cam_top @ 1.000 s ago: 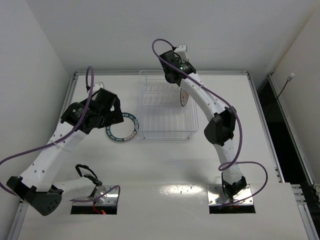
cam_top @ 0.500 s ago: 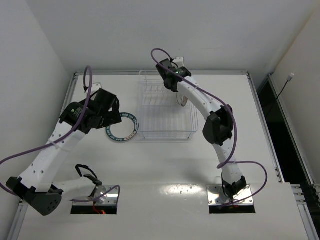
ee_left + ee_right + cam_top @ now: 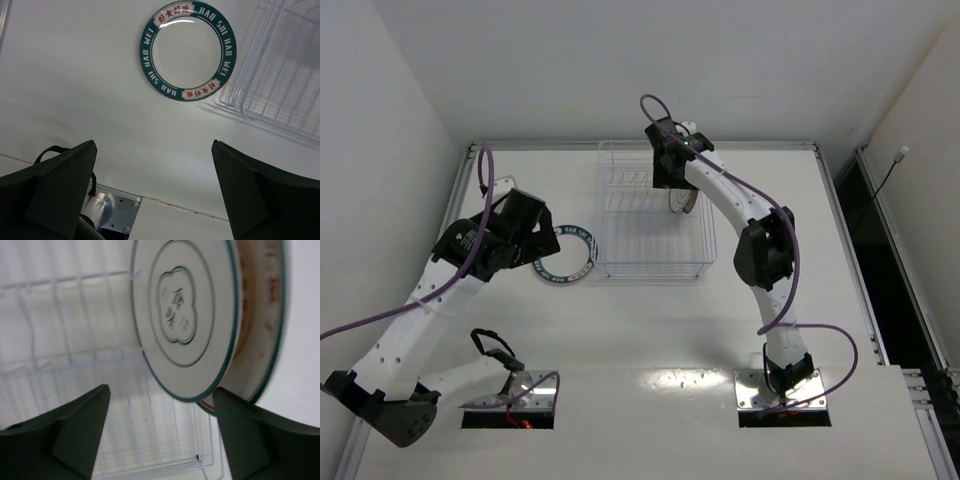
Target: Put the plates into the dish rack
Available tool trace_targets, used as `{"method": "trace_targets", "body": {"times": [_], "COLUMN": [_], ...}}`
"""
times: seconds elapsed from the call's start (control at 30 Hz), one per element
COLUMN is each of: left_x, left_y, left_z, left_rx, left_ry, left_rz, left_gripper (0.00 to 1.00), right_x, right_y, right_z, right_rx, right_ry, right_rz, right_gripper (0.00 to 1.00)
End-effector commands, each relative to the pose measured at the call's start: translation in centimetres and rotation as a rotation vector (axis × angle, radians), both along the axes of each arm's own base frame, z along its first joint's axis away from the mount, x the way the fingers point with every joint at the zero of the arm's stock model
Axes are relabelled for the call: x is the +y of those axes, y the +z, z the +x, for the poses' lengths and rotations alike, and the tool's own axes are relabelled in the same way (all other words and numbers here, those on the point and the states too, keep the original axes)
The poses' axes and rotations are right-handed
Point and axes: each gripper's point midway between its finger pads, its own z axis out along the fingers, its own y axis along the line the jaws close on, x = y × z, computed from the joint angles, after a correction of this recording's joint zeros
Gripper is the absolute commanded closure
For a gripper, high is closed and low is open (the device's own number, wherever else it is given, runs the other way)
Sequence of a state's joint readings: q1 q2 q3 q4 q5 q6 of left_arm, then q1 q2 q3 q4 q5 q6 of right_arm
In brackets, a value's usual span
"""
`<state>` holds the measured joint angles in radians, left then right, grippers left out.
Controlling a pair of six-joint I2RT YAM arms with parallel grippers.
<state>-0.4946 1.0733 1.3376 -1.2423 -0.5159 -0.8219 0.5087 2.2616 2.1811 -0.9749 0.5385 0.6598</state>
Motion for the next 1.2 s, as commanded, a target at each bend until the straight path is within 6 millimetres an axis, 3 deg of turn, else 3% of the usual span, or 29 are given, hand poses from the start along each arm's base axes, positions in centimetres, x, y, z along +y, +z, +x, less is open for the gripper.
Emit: {"method": "trace_targets", "body": {"times": [0.0, 0.1, 0.23, 0.3, 0.33, 0.37, 0.4, 0.47, 0.5, 0.57, 0.6, 0.67, 0.73, 0.8, 1.0, 1.1, 1.13, 1.17], "left_x": [-0.5, 0.0, 0.4, -0.4, -0.4, -0.4, -0.5, -0.7, -0.8, -0.8, 0.0, 0.0, -0.3, -1.2, -1.2, -0.9, -0.9, -0.6], "left_y": [0.0, -0.4, -2.4, -3.6, -5.3, -5.6, -7.2, -7.9, -9.3, -9.7, -11.0, -11.1, -13.4, -14.1, -17.5, -19.6, -20.1, -21.0], "left_z": [0.3, 1.0, 2.9, 3.2, 3.1, 3.9, 3.8, 4.8, 4.6, 5.7, 5.6, 6.9, 6.9, 7.9, 9.0, 9.2, 9.2, 8.8], "left_rx": [-0.076, -0.132, -0.15, -0.137, -0.109, -0.134, -0.104, -0.133, -0.109, -0.148, -0.143, -0.206, -0.17, -0.183, -0.158, -0.156, -0.155, -0.142], "left_ry": [0.024, 0.091, 0.143, 0.144, 0.157, 0.172, 0.182, 0.192, 0.197, 0.211, 0.253, 0.245, 0.245, 0.232, 0.276, 0.312, 0.321, 0.35], "left_rz": [-0.124, -0.184, -0.252, -0.303, -0.315, -0.35, -0.372, -0.422, -0.447, -0.526, -0.553, -0.63, -0.711, -0.772, -0.81, -0.831, -0.839, -0.847], "left_gripper": [0.0, 0.0, 0.0, 0.0, 0.0, 0.0, 0.0, 0.0, 0.0, 0.0, 0.0, 0.0, 0.0, 0.0, 0.0, 0.1, 0.2, 0.24], "right_x": [2.7, 3.1, 4.0, 4.2, 4.3, 4.1, 4.3, 4.5, 4.7, 4.9, 5.3, 5.3, 5.3, 4.8, 4.1, 3.8, 3.5, 3.3], "right_y": [7.1, 11.3, 15.8, 16.1, 17.9, 17.1, 18.7, 18.1, 18.6, 19.2, 19.3, 20.0, 19.4, 19.4, 20.6, 20.8, 21.0, 20.8], "right_z": [-1.3, -3.3, -6.9, -8.8, -10.4, -11.5, -13.1, -15.0, -15.8, -17.7, -18.6, -20.0, -20.9, -21.7, -22.9, -23.4, -23.3, -23.5], "right_rx": [-0.089, -0.129, -0.154, -0.133, -0.149, -0.117, -0.134, -0.102, -0.101, -0.106, -0.09, -0.09, -0.07, -0.071, -0.084, -0.084, -0.089, -0.077], "right_ry": [0.112, 0.162, 0.274, 0.314, 0.352, 0.365, 0.421, 0.468, 0.499, 0.58, 0.62, 0.674, 0.699, 0.716, 0.739, 0.753, 0.743, 0.747], "right_rz": [0.145, 0.207, 0.349, 0.391, 0.439, 0.448, 0.493, 0.524, 0.564, 0.602, 0.627, 0.644, 0.654, 0.66, 0.676, 0.661, 0.66, 0.651], "right_gripper": [0.14, 0.0, 0.0, 0.0, 0.0, 0.0, 0.0, 0.0, 0.0, 0.0, 0.0, 0.0, 0.0, 0.0, 0.0, 0.0, 0.0, 0.0]}}
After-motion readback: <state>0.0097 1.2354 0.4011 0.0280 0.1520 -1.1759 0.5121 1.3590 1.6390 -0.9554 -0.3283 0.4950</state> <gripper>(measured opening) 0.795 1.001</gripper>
